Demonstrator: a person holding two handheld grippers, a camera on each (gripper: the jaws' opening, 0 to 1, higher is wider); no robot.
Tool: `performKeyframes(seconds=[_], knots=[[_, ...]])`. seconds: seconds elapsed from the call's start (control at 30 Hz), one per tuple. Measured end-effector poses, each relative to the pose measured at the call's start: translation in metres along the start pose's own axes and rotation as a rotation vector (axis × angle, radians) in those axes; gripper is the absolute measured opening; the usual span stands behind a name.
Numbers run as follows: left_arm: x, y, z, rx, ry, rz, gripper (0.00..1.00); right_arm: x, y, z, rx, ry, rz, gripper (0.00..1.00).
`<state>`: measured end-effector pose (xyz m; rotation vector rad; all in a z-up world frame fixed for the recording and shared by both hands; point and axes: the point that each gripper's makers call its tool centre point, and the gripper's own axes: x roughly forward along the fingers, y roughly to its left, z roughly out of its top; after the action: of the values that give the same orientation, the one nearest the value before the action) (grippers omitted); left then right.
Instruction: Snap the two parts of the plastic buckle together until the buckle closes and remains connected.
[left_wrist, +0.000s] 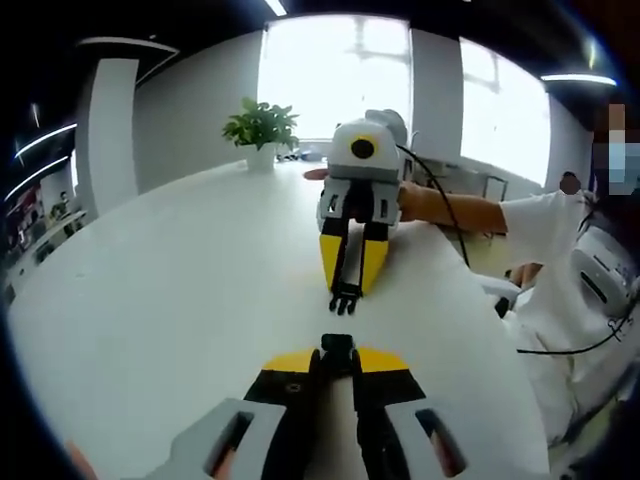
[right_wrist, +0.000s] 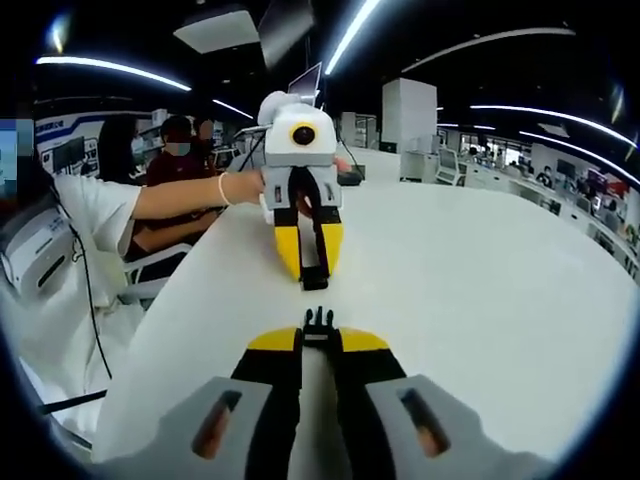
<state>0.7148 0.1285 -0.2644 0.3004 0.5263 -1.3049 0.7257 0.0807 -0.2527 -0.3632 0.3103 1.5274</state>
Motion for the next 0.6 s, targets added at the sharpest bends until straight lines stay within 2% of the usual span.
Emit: performKeyframes(seconds=[0.17, 0.37, 0.6], knots=[[0.000, 0.002, 0.003, 0.012, -0.001, -0.004, 0.12, 0.000, 0.004, 0.009, 0.005, -0.048, 0.021, 0.12], [0.000, 0.005, 0.007, 0.010, -0.011, -0.018, 0.12, 0.001, 0.002, 0.012, 0.000, -0.057, 0.035, 0.12], [0.001, -0.002, 0.011, 0.005, -0.037, -0.037, 0.12, 0.001, 0.003, 0.015, -0.010, -0.059, 0.044, 0.12]])
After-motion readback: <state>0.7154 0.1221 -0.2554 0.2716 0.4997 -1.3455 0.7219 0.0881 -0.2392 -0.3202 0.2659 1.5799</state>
